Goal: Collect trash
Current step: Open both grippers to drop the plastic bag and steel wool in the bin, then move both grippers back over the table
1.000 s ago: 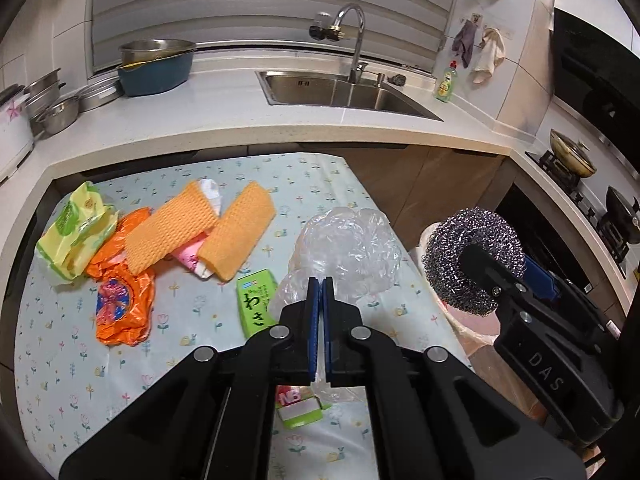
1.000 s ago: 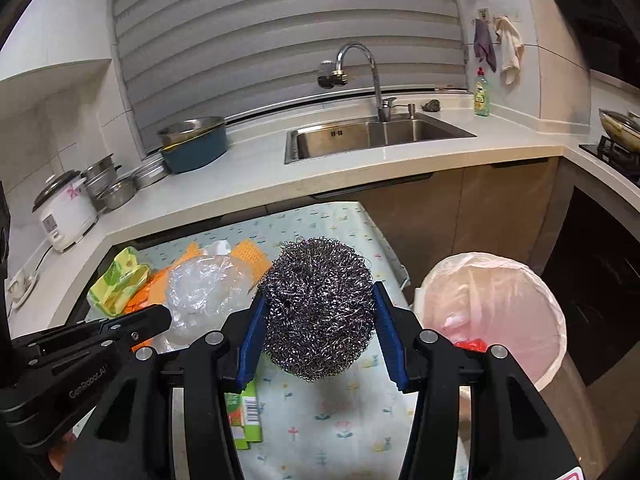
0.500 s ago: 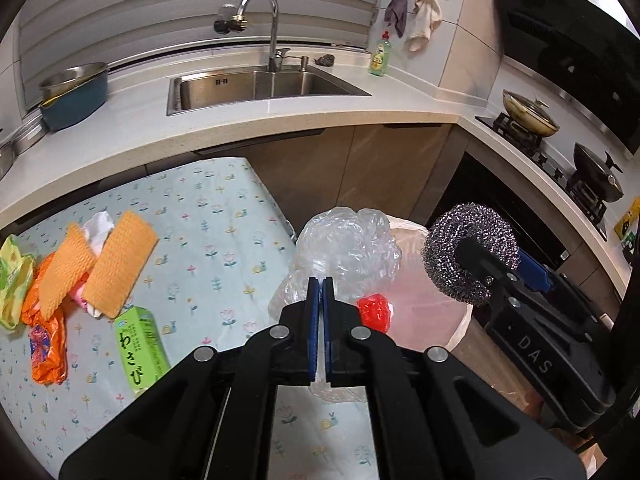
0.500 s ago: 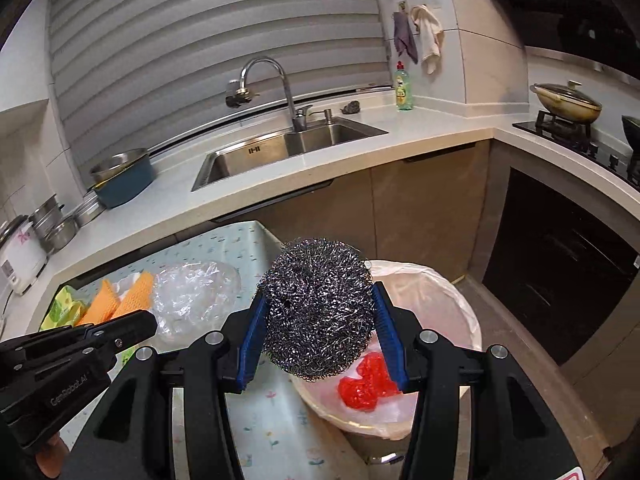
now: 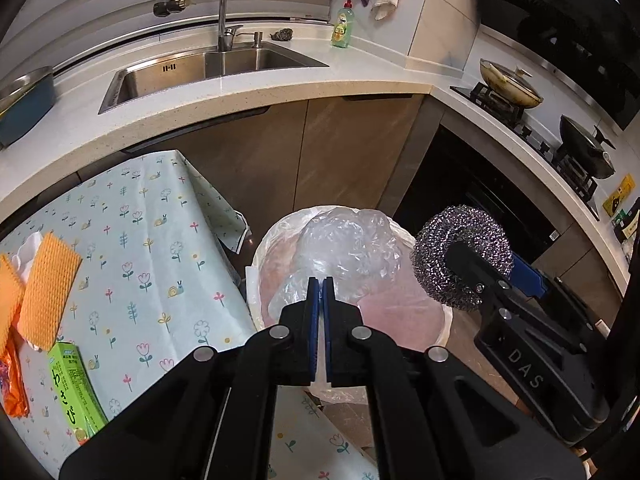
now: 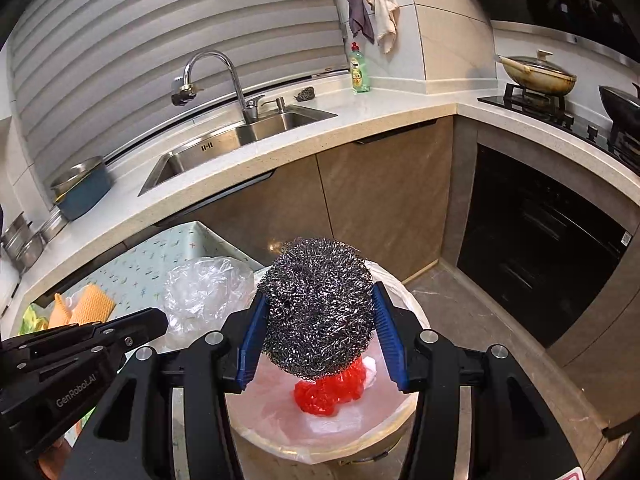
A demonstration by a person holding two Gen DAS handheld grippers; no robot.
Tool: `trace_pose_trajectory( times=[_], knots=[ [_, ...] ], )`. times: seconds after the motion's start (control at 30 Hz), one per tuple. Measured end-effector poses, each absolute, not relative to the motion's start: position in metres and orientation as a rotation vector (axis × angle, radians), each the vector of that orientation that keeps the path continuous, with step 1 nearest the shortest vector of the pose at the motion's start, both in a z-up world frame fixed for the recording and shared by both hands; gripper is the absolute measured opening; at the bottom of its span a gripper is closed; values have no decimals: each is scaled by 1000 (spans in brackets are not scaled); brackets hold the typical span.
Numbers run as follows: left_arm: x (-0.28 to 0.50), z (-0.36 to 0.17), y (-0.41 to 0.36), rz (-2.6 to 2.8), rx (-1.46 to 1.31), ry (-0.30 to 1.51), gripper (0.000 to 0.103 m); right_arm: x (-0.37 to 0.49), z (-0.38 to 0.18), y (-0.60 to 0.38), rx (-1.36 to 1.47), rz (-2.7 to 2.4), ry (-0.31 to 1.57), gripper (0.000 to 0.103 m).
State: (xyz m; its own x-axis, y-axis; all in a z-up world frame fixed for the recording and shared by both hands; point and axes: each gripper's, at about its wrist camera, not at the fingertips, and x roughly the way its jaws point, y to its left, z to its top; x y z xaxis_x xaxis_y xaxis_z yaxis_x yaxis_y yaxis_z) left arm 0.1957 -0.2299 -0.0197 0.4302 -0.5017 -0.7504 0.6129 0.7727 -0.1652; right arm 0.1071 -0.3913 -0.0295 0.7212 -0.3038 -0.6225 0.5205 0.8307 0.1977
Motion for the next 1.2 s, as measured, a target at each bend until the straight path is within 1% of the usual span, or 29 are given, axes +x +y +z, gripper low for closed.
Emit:
trace_pose_trajectory(
  times=[0.07,0.1,0.13,0.17,0.2,0.23,0.27,0.33,0.77,1.2],
  knots=[
    [198,-21,-234,-704,140,890,3,110,-31,-393,372,-471,611,50],
    [200,-22,-236,-710,135,892,3,111,-31,-394,371,-474,609,53],
    [201,-22,-237,-710,129,893,6,112,-31,-394,371,-481,605,55],
    [203,-23,-239,-704,125,897,14,113,-30,-395,373,-486,596,58],
    [205,-23,-239,-701,120,901,18,113,-29,-396,378,-488,585,65],
    [206,-23,-238,-693,115,901,26,112,-27,-397,379,-494,573,67],
    [206,-22,-238,-685,110,896,29,112,-25,-396,379,-495,565,69],
    [206,-22,-236,-680,109,894,32,112,-22,-396,382,-489,558,69],
    [207,-11,-212,-636,84,871,32,114,-6,-375,359,-456,539,71],
    [211,4,-148,-544,31,839,32,126,10,-316,317,-361,537,73]
  ],
)
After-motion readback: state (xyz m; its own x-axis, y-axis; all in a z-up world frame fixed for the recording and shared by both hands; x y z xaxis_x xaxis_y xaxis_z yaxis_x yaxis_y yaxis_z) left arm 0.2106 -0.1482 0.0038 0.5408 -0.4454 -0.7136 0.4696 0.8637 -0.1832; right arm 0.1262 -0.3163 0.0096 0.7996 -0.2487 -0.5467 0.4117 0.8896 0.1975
